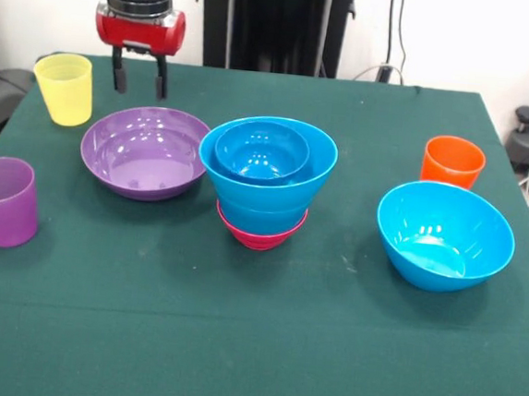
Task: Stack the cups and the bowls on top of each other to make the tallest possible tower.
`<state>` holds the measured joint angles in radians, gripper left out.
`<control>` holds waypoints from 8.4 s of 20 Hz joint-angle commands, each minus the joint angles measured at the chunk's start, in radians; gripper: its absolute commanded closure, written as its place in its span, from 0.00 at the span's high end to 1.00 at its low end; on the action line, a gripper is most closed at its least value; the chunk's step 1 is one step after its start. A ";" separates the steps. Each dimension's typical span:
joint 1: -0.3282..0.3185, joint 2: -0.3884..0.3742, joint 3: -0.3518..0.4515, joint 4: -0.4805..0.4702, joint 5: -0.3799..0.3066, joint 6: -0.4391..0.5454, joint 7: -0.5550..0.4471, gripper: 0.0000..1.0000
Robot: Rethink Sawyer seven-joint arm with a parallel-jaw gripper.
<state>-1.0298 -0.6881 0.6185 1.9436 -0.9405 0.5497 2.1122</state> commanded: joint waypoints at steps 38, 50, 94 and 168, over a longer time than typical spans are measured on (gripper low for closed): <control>-0.091 0.131 0.017 -0.122 -0.172 0.018 -0.321 1.00; -0.079 0.253 -0.006 -0.197 -0.248 -0.026 -0.287 1.00; 0.013 0.042 0.026 -0.024 -0.083 -0.030 -0.126 1.00; 0.009 0.126 0.043 -0.161 -0.045 0.004 -0.226 1.00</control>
<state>-1.0414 -0.5683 0.6329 1.8721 -0.9590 0.5437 2.0812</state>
